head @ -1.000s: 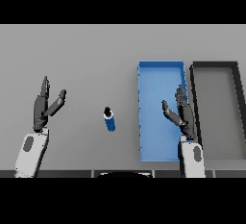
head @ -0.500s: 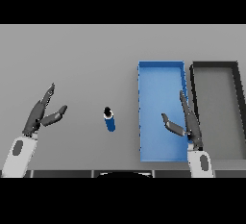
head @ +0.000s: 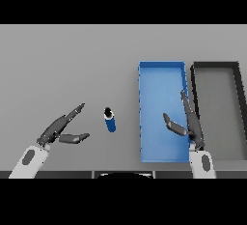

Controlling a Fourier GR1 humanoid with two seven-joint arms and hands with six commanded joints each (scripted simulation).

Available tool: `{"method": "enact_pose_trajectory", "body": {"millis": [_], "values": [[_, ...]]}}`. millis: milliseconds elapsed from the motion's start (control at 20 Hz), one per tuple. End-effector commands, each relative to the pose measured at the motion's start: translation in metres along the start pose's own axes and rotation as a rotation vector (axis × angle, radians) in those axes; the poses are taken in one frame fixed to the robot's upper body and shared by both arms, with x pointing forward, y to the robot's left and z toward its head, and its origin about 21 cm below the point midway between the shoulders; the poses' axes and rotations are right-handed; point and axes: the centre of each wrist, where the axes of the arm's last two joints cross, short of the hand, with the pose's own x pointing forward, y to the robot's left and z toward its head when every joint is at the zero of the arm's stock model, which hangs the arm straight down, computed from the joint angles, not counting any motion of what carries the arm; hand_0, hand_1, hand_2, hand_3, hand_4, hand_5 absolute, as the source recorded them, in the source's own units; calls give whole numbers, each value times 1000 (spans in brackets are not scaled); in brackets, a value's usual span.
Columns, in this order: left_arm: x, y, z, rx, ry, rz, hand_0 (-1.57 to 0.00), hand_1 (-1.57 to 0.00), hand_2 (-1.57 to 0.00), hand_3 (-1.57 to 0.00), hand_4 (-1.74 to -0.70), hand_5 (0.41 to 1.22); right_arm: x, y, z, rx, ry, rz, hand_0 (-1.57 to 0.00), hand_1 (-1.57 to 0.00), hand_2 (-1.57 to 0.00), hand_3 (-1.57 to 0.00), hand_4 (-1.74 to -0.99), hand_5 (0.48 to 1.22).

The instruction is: Pick up the blue pipe and place it into the blue bin.

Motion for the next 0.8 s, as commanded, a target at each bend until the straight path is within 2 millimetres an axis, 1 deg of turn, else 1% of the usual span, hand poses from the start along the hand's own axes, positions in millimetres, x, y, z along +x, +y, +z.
{"method": "enact_pose_trajectory", "body": {"millis": [0, 100, 150, 200, 250, 300, 350, 400, 450, 500, 550, 600, 650, 700, 750], "values": [[1, -5, -5, -16, 8, -8, 1, 1, 1, 1, -1132, 475, 0, 0, -1, -6, 6, -6, 1, 1, 1, 1, -1182, 618], [0, -18, -8, -54, 21, -10, 1, 1, 1, 1, -1138, 455, 0, 5, 0, 2, 14, -15, 1, 1, 1, 1, -1195, 617], [0, -25, -14, -69, 19, -1, 1, 1, 1, 1, -1139, 450, 0, 1, -2, -11, 22, -14, 1, 1, 1, 1, -1197, 615], [1, -30, -20, -76, 18, 5, 1, 1, 1, 1, -1144, 452, 0, 4, -2, -4, 15, -14, 1, 1, 1, 1, -1205, 618], [1, -34, -25, -82, 9, 11, 1, 1, 1, 1, -1146, 451, 1, 2, -5, -4, 2, -18, 1, 1, 1, 1, -1213, 625], [-1, -43, -31, -94, 3, 16, 1, 1, 1, 1, -1147, 452, 0, -1, -2, -2, 6, -22, 1, 1, 1, 1, -1218, 627], [-1, -46, -34, -95, -19, 15, 1, 1, 1, 1, -1151, 456, 3, -1, -3, -3, 1, -20, 1, 1, 1, 1, -1217, 626], [0, -50, -42, -92, -27, 16, 1, 1, 1, 1, -1154, 459, 3, 0, -3, -6, 7, -20, 1, 1, 1, 1, -1214, 624], [0, -54, -48, -86, -31, 23, 1, 1, 1, 1, -1155, 460, 0, -1, -1, -3, 23, -20, 1, 1, 1, 1, -1211, 622], [-1, -62, -56, -90, -23, 35, 1, 1, 1, 1, -1152, 460, 0, 1, 1, 2, 18, -18, 1, 1, 1, 1, -1201, 620], [0, -63, -61, -83, -36, 42, 1, 1, 1, 1, -1150, 460, 1, 0, 0, -8, 21, -18, 1, 1, 1, 1, -1202, 621], [-2, -63, -68, -80, -37, 43, 1, 1, 1, 1, -1145, 460, 1, -1, 3, -7, 17, -17, 1, 1, 1, 1, -1205, 625], [-1, -67, -71, -88, -57, 47, 1, 1, 1, 1, -1134, 459, 1, 0, 3, -3, 15, -19, 1, 1, 1, 1, -1210, 631], [-3, -67, -78, -89, -46, 44, 1, 1, 1, 1, -1120, 456, 0, 1, 4, -3, 13, -15, 1, 1, 1, 1, -1211, 634], [-7, -72, -81, -93, -23, 22, 1, 1, 1, 1, -1098, 448, -1, -1, 3, -5, 15, -17, 1, 1, 1, 1, -1215, 637]]}}
